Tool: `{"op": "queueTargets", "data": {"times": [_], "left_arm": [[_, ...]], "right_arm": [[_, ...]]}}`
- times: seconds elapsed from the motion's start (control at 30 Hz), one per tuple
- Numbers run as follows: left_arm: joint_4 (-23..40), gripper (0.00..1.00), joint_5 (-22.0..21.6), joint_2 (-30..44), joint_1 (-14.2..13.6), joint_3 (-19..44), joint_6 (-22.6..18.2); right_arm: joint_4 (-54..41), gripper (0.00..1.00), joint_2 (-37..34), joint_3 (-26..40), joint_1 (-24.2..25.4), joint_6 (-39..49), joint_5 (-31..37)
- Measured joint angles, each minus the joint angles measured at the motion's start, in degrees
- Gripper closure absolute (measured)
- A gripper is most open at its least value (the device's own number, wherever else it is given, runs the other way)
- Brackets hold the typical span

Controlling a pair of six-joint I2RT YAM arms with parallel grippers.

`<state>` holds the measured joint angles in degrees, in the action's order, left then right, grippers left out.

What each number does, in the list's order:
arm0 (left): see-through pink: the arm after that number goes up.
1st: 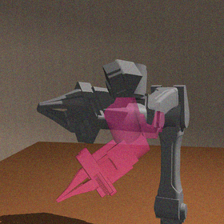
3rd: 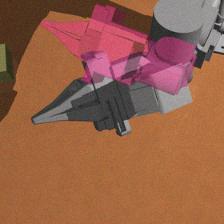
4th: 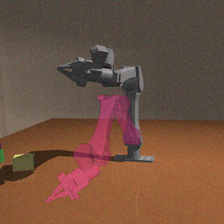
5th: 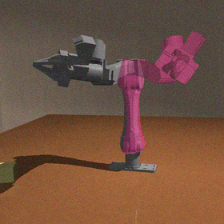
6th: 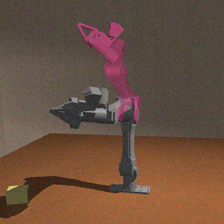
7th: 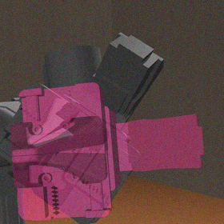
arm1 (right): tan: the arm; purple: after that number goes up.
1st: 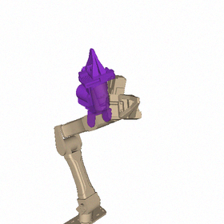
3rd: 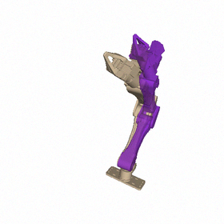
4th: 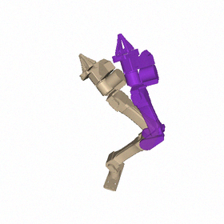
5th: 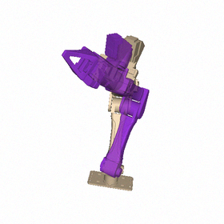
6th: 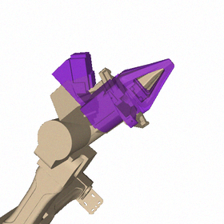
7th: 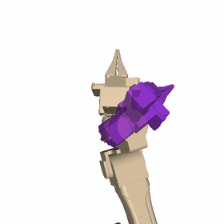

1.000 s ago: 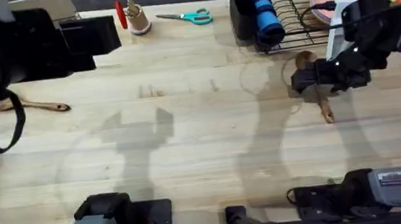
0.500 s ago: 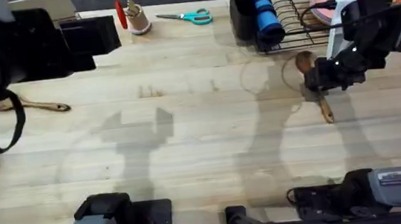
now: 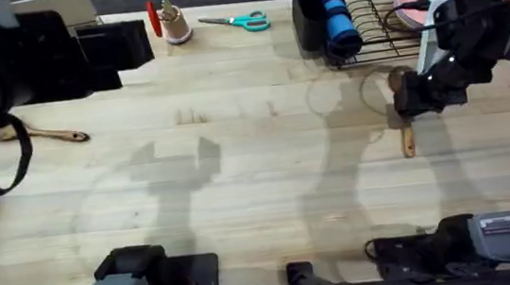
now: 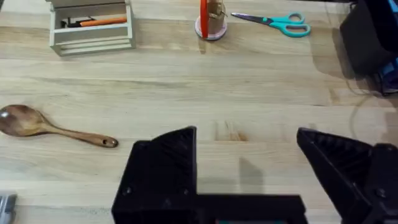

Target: Pick up the spoon on the table one by one and put them onto the rack

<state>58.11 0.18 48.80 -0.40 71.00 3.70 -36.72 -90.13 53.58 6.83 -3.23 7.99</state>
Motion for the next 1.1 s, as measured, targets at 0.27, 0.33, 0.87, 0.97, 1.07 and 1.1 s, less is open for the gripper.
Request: {"op": "queueTargets", "data": {"times": [0.27, 0.33, 0.87, 0.97, 1.07, 1.1], "left_arm": [[0.0, 0.008, 0.0, 0.0, 0.0, 0.0, 0.0], [0.0, 0.007, 0.0, 0.0, 0.0, 0.0, 0.0], [0.0, 0.007, 0.0, 0.0, 0.0, 0.0, 0.0], [0.0, 0.008, 0.0, 0.0, 0.0, 0.0, 0.0], [0.0, 0.007, 0.0, 0.0, 0.0, 0.0, 0.0], [0.0, 0.007, 0.0, 0.0, 0.0, 0.0, 0.0]], "right_arm": [[-10.1, 0.966, 5.0, 3.8, 0.0, -0.2, -0.3], [-11.6, 0.966, 6.9, 4.4, 0.0, -0.2, -0.3], [-6.6, 0.968, 26.7, 5.1, -3.6, -0.4, -0.3], [0.4, 0.97, 28.1, 5.2, -6.5, -0.5, -0.3], [8.5, 0.97, 28.3, 5.2, -9.7, -0.9, -0.3], [11.4, 0.969, 28.2, 5.2, -10.7, -1.0, -0.3]]}}
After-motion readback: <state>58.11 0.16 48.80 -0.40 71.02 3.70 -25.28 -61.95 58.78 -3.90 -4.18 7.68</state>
